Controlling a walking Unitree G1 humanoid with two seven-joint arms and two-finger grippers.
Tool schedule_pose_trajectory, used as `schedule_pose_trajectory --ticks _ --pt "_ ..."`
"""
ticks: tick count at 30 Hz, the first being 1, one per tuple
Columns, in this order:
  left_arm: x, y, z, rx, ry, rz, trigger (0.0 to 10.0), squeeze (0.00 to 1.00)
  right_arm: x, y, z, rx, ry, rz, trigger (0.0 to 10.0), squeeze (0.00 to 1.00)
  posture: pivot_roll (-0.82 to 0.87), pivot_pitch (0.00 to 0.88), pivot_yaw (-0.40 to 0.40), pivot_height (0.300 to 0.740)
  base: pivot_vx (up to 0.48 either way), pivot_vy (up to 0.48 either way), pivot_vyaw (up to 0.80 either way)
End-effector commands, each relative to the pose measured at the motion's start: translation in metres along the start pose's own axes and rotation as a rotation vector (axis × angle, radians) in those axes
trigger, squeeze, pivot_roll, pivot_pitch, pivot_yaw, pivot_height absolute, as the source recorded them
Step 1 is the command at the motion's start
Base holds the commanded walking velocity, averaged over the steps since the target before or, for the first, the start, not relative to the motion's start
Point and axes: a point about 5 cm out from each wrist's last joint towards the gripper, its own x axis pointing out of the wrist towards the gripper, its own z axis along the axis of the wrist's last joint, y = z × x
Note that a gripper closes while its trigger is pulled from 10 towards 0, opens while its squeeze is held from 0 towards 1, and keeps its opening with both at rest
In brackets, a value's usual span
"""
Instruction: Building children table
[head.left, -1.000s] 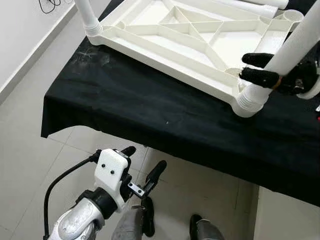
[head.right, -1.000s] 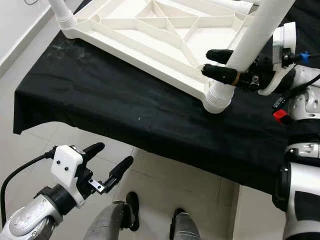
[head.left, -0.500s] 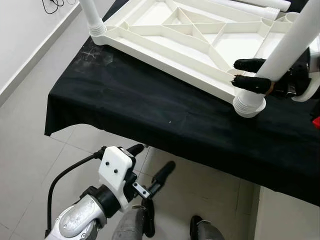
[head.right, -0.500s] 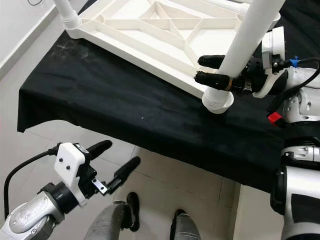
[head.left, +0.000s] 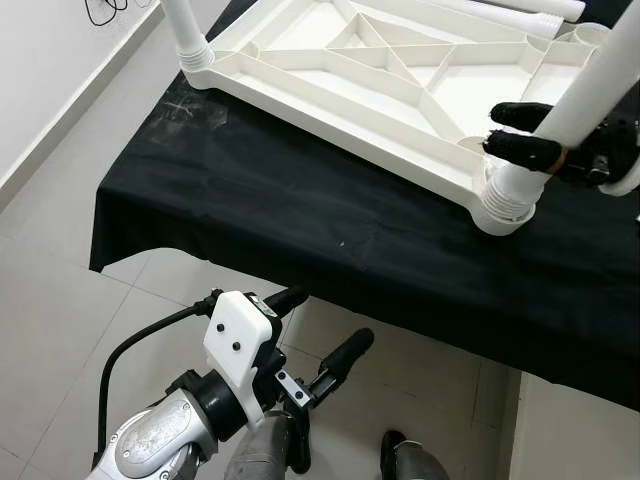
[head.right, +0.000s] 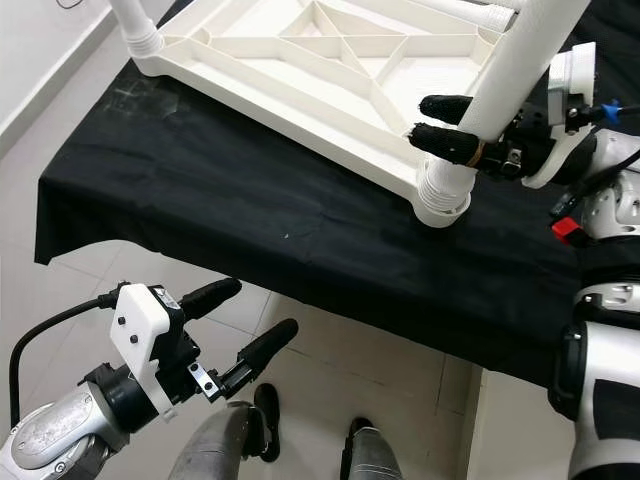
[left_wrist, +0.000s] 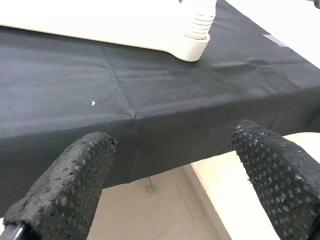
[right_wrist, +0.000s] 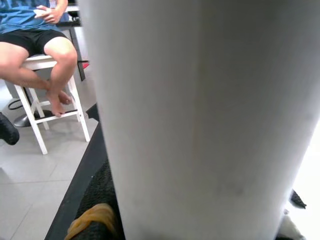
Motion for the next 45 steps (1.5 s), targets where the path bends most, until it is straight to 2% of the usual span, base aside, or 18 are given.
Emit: schedule_pose_trajectory --ticks 1,12,28,45 --pt "-0.004 -0.004 0.0 -0.006 0.017 -0.027 10.0 0.0 -0.006 0.008 -0.02 0.085 0.067 0.036 10.0 0.0 0.13 0.4 0.094 0.74 0.0 0.0 0.0" --pt "-0.004 -0.004 0.002 -0.009 0.018 -0.034 10.0 0.0 -0.008 0.009 -0.024 0.092 0.076 0.043 10.0 0.0 0.13 0.4 0.099 0.74 0.0 0.0 0.0" --pt "-0.002 -0.006 0.006 -0.012 0.013 -0.039 10.0 0.0 0.001 0.005 -0.03 0.078 0.093 -0.026 10.0 0.0 0.13 0.404 0.096 0.74 0.0 0.0 0.0" --pt "-0.003 -0.007 0.006 -0.016 0.014 -0.037 10.0 0.0 0.007 0.004 -0.032 0.077 0.097 -0.024 10.0 0.0 0.13 0.406 0.092 0.74 0.0 0.0 0.0"
